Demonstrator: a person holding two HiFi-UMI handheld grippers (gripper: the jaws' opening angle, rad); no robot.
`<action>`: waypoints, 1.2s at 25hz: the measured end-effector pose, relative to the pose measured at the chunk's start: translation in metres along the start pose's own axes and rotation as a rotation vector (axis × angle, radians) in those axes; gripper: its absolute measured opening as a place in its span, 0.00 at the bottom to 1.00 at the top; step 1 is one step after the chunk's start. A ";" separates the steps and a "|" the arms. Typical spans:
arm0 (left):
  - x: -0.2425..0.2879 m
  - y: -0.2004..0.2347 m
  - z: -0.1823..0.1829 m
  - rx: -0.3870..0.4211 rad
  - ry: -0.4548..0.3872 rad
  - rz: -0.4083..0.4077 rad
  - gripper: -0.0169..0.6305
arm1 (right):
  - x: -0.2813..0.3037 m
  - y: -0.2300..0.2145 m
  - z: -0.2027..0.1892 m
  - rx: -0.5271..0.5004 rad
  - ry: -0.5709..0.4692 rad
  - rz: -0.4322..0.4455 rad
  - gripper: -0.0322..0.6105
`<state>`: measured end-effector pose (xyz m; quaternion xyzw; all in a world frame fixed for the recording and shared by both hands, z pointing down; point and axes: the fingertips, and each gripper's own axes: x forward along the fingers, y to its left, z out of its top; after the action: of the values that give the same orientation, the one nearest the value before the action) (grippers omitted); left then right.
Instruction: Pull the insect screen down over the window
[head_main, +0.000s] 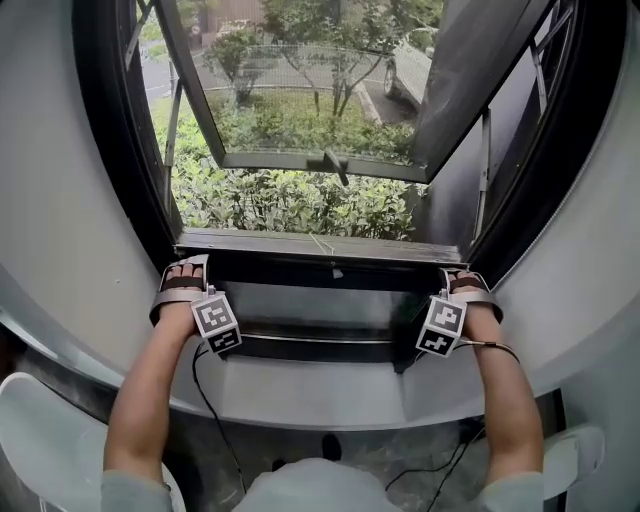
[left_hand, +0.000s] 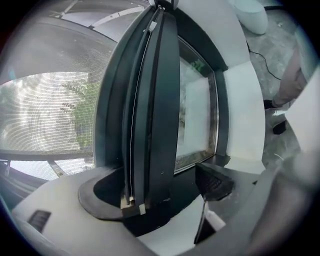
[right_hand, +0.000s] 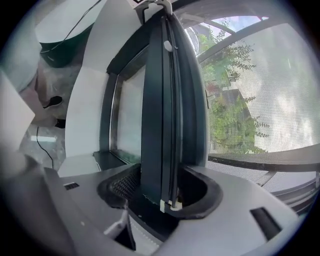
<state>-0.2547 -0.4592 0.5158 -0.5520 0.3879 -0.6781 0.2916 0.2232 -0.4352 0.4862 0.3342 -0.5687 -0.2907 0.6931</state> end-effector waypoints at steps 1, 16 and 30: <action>-0.001 0.000 -0.001 0.008 0.001 -0.013 0.73 | -0.001 0.000 0.000 -0.004 -0.002 0.007 0.41; -0.001 0.001 -0.003 0.001 -0.015 0.075 0.65 | 0.009 0.004 0.002 0.031 -0.038 -0.054 0.41; 0.017 0.006 -0.001 0.000 -0.031 0.274 0.71 | 0.024 -0.011 0.002 0.051 0.038 -0.481 0.43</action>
<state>-0.2594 -0.4762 0.5196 -0.5043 0.4549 -0.6233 0.3876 0.2250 -0.4615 0.4920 0.4827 -0.4667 -0.4266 0.6059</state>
